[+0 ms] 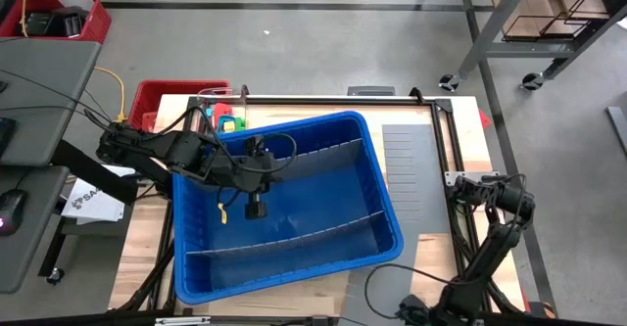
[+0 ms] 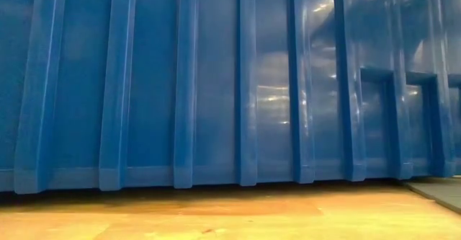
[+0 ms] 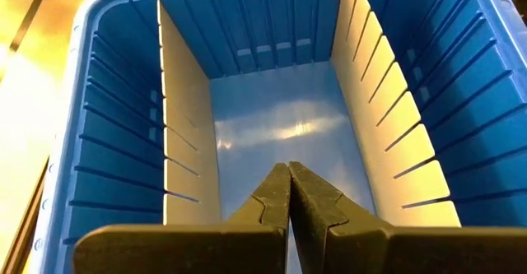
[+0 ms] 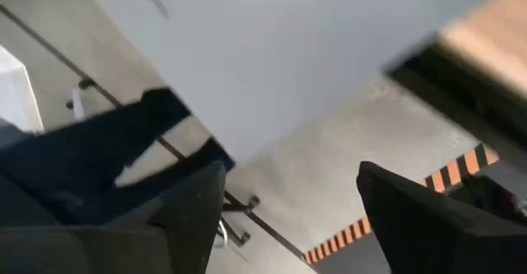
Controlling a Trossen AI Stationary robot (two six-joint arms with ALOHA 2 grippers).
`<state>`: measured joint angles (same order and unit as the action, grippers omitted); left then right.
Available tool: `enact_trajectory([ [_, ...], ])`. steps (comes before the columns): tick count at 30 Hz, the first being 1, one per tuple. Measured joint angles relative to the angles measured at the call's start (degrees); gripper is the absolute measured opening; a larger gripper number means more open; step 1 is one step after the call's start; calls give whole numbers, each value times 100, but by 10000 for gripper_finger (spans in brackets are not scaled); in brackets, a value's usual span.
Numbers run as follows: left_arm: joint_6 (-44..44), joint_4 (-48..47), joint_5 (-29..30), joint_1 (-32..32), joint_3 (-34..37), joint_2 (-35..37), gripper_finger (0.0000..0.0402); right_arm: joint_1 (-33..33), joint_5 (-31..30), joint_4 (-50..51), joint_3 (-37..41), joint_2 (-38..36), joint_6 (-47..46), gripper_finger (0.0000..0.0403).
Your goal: Sort blocks
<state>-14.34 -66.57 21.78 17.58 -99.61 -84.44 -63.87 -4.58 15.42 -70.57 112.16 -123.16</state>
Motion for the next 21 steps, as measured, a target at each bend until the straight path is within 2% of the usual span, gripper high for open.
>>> enact_trajectory([
  [6,-3,-7,-8,0,0,0,0,265,85,-281,29,359,82,271],
  [12,203,-9,-4,-24,0,0,0,294,464,-465,18,585,-89,270],
  [18,248,-17,-2,-77,0,2,0,263,-611,-799,18,626,18,270],
  [21,251,-18,8,-79,0,4,0,284,-734,-896,16,703,8,270],
])
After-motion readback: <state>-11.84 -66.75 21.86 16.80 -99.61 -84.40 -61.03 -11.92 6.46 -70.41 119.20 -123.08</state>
